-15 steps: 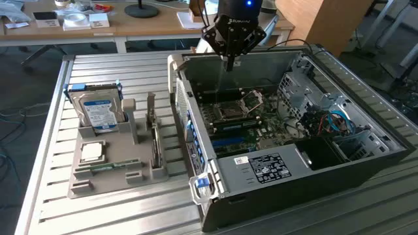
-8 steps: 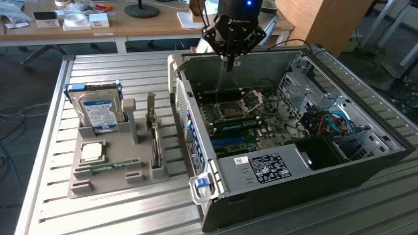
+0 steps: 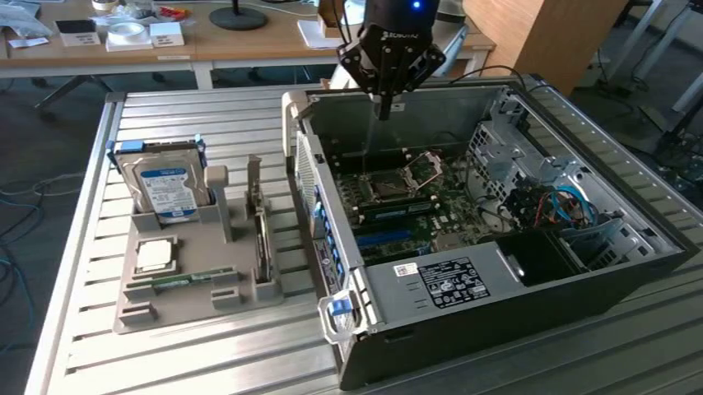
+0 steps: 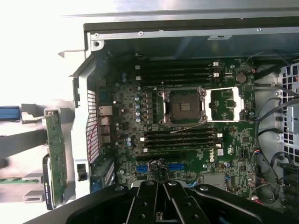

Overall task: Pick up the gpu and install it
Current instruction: 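Reach for the gpu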

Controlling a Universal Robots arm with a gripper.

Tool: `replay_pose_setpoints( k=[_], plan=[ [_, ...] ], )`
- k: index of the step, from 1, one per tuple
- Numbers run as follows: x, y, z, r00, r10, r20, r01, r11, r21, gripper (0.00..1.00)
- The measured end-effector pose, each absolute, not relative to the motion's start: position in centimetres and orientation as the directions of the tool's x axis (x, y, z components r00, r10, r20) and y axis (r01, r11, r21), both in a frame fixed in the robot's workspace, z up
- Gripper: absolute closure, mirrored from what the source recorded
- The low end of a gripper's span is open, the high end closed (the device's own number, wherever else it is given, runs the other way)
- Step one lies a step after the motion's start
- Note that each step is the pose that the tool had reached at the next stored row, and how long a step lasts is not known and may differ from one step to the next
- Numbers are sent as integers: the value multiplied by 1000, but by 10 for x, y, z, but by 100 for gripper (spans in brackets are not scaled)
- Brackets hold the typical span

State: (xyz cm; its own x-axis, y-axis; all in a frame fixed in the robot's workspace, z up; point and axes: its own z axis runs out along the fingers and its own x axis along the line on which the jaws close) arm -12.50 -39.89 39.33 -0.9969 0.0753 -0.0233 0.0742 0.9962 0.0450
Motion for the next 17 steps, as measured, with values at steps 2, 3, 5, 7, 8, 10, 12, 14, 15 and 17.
replay_pose_setpoints(
  k=[2, 3, 5, 7, 8, 10, 12, 14, 15, 17],
  plan=[
    [-128, -399, 393, -997, 75, -23, 74, 996, 45, 89],
    [-130, -399, 393, -997, 75, -23, 74, 996, 45, 89],
    [-134, -399, 393, -997, 75, -23, 74, 996, 45, 89],
    [-137, -399, 393, -997, 75, -23, 74, 996, 45, 89],
    [-139, -399, 393, -997, 75, -23, 74, 996, 45, 89],
    [-142, -399, 393, -997, 75, -23, 74, 996, 45, 89],
    [-145, -399, 393, -997, 75, -23, 74, 996, 45, 89],
    [-149, -399, 393, -997, 75, -23, 74, 996, 45, 89],
    [-150, -399, 393, -997, 75, -23, 74, 996, 45, 89],
    [-153, -399, 393, -997, 75, -23, 74, 996, 45, 89]
  ],
)
